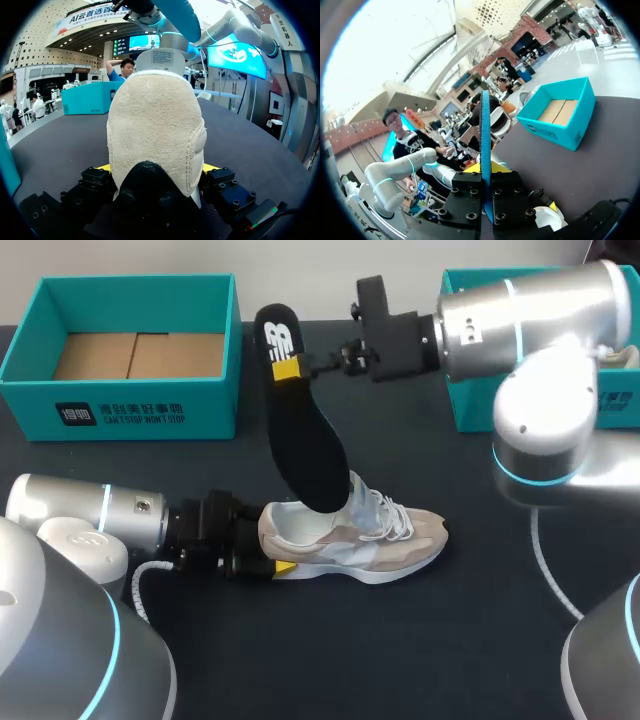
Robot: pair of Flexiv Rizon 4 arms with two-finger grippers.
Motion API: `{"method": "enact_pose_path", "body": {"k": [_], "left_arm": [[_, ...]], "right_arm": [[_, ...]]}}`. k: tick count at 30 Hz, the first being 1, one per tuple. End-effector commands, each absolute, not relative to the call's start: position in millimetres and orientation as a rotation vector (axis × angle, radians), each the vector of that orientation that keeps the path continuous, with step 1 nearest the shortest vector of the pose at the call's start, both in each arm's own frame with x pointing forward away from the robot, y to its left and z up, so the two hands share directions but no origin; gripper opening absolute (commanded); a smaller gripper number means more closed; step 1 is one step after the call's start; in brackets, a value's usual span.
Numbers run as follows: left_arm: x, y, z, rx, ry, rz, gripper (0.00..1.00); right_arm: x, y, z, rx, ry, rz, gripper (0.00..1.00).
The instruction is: Take the shoe out of the shoebox, open the shoe tongue, remove and reinsert the insole, then place the shoe into the shoebox
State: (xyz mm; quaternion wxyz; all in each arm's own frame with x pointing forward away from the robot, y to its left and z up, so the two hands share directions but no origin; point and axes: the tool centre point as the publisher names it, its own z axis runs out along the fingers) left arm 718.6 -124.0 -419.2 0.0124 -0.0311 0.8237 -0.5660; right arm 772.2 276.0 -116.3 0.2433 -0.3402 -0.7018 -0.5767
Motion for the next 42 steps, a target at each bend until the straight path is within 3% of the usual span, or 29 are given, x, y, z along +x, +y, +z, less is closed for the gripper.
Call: {"method": "enact_pose_path", "body": {"k": [1,14,42], "left_arm": [[718.4,-122.8,-422.4,-0.097,2.571,-1.761,0.00],[718.4,-122.8,-422.4,-0.097,2.571,-1.761,0.00],[718.4,-122.8,-422.4,-0.097,2.571,-1.761,0.00]], "right_arm": [[758.5,263.5,-120.7,-1.013,-1.669,-1.727,0.00],[761.0,259.2,-120.9,-1.032,-1.651,-1.740,0.00],[687.8,218.0,-44.4,-1.062,-1.560,-1.639,0.00]]}}
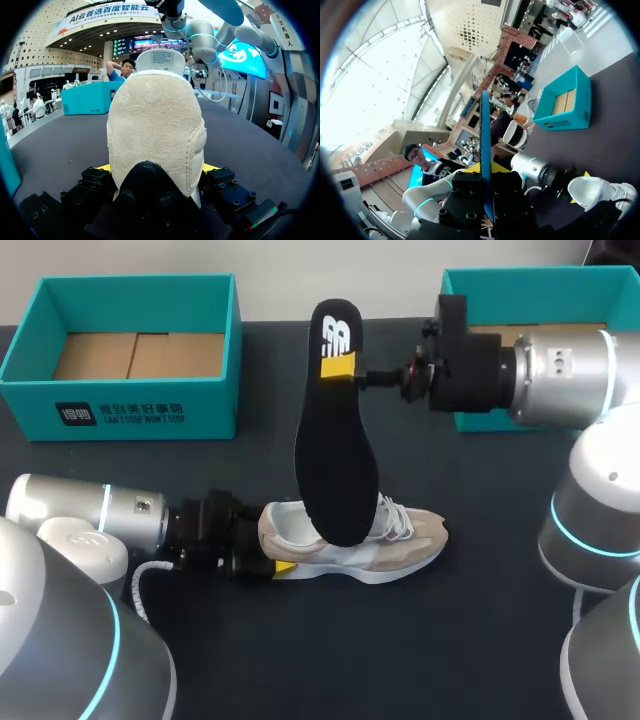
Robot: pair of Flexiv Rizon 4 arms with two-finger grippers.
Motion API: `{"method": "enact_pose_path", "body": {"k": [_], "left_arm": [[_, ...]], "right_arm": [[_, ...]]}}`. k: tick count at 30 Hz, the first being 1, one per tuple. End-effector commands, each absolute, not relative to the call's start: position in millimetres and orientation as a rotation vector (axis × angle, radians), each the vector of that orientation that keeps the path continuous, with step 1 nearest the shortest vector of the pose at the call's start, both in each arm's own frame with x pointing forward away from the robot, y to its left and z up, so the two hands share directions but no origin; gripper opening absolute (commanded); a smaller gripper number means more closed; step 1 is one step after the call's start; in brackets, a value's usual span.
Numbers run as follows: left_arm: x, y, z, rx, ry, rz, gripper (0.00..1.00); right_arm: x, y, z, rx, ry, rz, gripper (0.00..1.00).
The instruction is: Take the shoe out of the shoebox, open the shoe tongue, remove and reinsert the insole, then place the shoe into the shoebox
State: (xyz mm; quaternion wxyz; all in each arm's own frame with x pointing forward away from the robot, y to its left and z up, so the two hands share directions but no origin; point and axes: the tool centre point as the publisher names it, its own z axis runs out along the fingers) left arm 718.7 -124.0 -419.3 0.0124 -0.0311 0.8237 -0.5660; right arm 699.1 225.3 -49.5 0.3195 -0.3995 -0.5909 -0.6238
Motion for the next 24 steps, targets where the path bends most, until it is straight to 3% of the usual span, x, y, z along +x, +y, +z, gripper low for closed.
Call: {"method": "enact_pose_path", "body": {"k": [1,24], "left_arm": [[718.4,-122.8,-422.4,-0.097,2.571,-1.761,0.00],[718.4,-122.8,-422.4,-0.097,2.571,-1.761,0.00]], "right_arm": [[685.9,217.9,-43.1,-1.045,-1.560,-1.647,0.00],[643.0,200.2,-19.9,-1.035,-1.543,-1.655,0.00]]}}
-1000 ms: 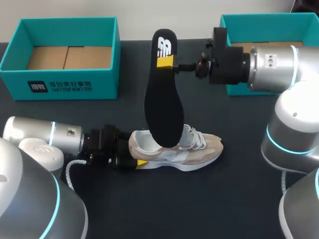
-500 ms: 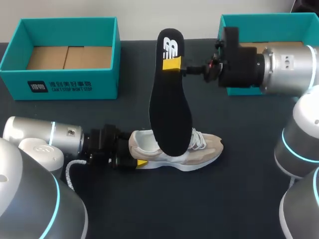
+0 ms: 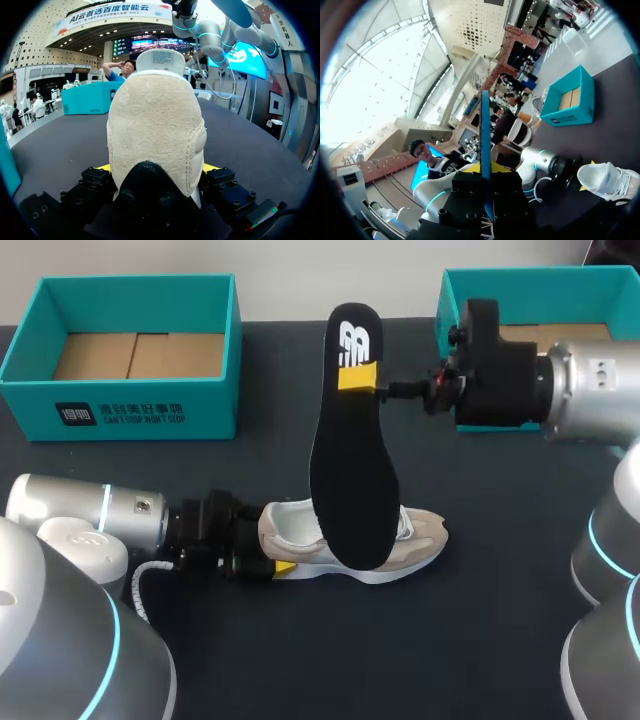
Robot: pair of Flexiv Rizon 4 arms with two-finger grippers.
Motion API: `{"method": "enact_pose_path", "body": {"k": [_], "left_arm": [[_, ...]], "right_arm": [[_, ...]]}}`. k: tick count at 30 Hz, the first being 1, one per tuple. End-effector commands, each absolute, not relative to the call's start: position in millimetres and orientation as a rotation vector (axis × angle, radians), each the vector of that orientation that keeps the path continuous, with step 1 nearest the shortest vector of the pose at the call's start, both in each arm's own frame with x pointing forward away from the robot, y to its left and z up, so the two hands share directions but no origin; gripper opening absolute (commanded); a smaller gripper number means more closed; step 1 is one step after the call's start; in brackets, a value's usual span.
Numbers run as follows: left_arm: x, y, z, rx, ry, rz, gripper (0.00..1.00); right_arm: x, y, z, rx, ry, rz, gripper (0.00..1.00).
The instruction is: Take the shoe out of the shoebox, open the shoe tongue, remove and reinsert the insole, then place the shoe into the shoebox
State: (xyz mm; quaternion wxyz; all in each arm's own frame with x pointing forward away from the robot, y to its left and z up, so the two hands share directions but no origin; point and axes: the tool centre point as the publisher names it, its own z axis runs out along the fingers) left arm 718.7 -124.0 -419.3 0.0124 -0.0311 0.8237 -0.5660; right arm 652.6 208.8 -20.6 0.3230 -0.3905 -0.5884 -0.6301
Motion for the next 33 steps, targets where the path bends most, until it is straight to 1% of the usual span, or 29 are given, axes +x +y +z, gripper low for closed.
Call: {"method": "enact_pose_path", "body": {"k": [1,33], "left_arm": [[718.4,-122.8,-422.4,-0.097,2.571,-1.761,0.00],[718.4,-122.8,-422.4,-0.097,2.571,-1.761,0.00]], "right_arm": [[642.5,199.7,-19.8,-1.038,-1.546,-1.648,0.00],[626.0,199.9,-11.3,-0.987,-1.658,-1.544,0.00]]}}
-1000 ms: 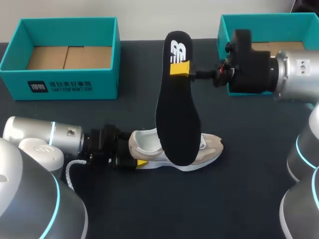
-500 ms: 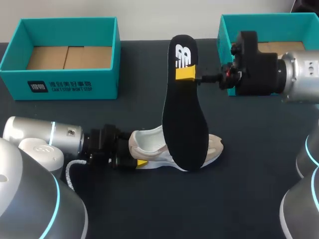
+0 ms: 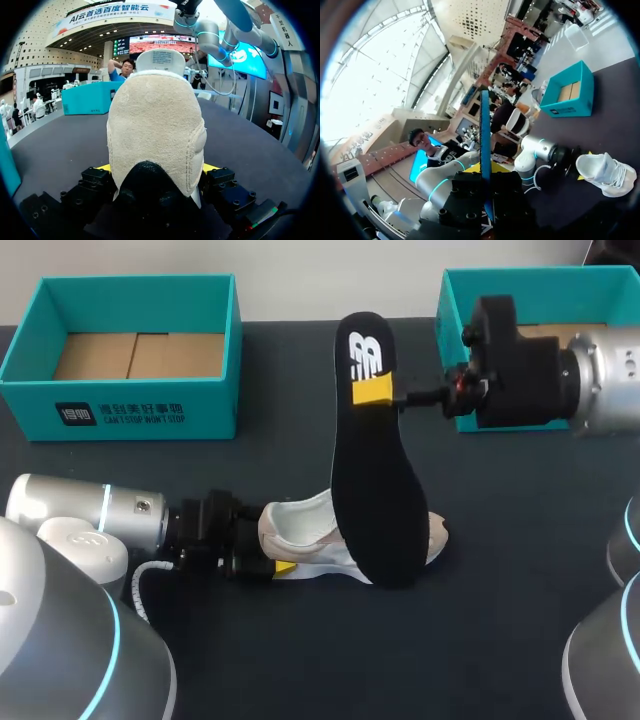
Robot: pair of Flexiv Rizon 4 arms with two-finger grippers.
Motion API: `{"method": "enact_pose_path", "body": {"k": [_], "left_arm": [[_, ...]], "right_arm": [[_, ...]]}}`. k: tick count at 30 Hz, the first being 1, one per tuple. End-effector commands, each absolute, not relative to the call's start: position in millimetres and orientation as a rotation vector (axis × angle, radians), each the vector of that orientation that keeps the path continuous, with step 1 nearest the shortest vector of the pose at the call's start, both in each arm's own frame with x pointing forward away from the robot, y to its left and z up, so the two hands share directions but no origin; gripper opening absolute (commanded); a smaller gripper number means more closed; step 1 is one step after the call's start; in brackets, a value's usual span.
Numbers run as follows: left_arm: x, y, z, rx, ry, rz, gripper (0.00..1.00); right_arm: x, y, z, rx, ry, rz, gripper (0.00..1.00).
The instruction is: Take the shoe out of the shoebox, open the shoe tongue, remove and reinsert the insole, then place the shoe into the shoebox
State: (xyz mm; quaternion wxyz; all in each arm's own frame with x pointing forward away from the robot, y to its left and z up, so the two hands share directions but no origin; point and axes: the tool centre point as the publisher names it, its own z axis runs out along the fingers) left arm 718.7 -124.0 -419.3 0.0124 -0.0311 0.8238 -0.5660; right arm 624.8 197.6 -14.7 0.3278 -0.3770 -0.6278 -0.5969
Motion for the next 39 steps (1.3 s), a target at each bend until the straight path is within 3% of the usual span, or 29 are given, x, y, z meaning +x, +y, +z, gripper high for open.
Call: {"method": "enact_pose_path", "body": {"k": [1,20,21,22,39], "left_arm": [[718.4,-122.8,-422.4,-0.097,2.571,-1.761,0.00],[717.6,-121.4,-419.6,-0.097,2.572,-1.752,0.00],[716.5,-120.3,-418.3,-0.098,2.590,-1.749,0.36],[715.9,-118.2,-415.7,-0.103,2.589,-1.751,1.00],[711.6,-101.6,-392.3,-0.190,2.761,-1.651,1.00]], "right_arm": [[626.0,200.7,-10.9,-0.977,-1.675,-1.534,0.00],[626.1,201.0,-10.7,-0.992,-1.666,-1.549,0.00],[626.1,201.0,-10.7,-0.992,-1.666,-1.549,0.00],[626.1,201.0,-10.7,-0.992,-1.666,-1.549,0.00],[626.1,201.0,-10.7,-0.992,-1.666,-1.549,0.00]]}}
